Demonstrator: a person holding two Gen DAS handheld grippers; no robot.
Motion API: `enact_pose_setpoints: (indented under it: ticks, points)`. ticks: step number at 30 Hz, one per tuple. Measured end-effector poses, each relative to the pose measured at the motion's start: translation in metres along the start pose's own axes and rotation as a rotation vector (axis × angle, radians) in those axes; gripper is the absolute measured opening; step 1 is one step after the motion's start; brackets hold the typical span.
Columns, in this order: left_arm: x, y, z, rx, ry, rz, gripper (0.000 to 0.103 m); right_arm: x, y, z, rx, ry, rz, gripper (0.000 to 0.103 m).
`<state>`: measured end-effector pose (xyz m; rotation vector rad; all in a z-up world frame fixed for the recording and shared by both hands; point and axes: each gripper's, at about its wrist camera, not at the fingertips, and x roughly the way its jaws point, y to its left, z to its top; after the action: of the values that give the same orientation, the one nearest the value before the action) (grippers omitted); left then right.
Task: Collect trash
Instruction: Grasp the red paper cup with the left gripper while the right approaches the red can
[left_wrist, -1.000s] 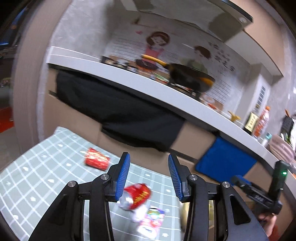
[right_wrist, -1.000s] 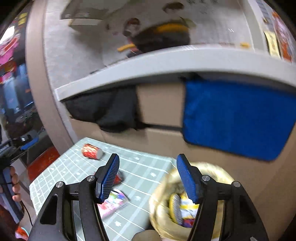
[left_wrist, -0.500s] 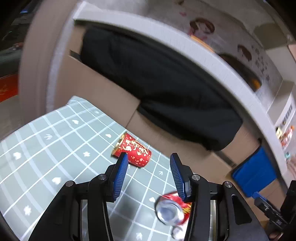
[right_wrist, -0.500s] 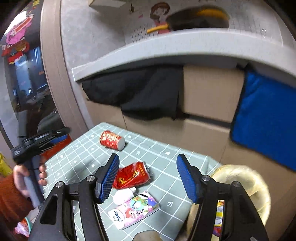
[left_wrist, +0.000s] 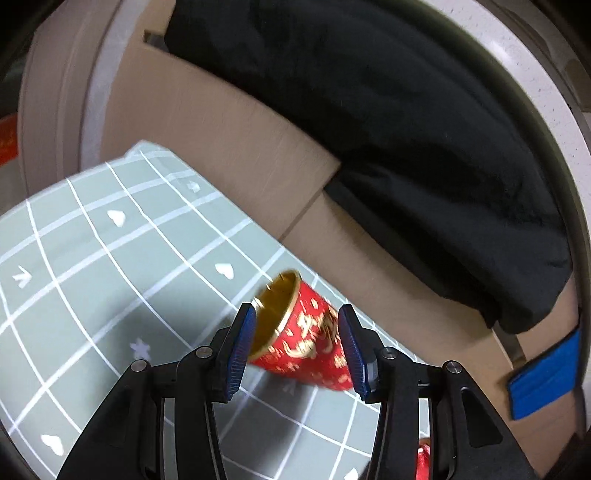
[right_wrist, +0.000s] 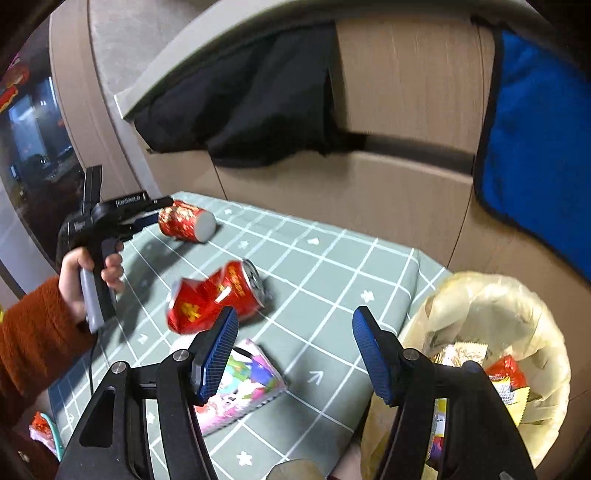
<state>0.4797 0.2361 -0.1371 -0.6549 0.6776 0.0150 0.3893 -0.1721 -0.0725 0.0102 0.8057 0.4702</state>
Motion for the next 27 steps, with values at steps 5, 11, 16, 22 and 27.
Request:
enact_pose_setpoints:
  ticks: [5, 11, 16, 22, 27]
  points:
    - [-0.006, -0.022, -0.021, 0.106, 0.066, -0.031, 0.014, 0.010, -0.005, -0.004, 0.026, 0.020, 0.012, 0.062]
    - [-0.041, -0.047, -0.051, 0.194, 0.051, -0.009, 0.003, 0.012, 0.009, -0.007, 0.008, 0.027, 0.042, 0.062]
    - [-0.086, -0.053, -0.081, 0.206, 0.116, -0.021, 0.003, 0.015, 0.034, -0.003, -0.031, 0.041, 0.093, 0.062]
    - [-0.133, -0.045, -0.122, 0.182, 0.139, -0.015, 0.003, 0.048, 0.046, 0.011, 0.026, 0.078, 0.124, 0.062]
    - [-0.150, -0.036, -0.144, 0.159, 0.133, -0.040, 0.003, 0.081, 0.050, 0.024, 0.114, 0.097, 0.090, 0.062]
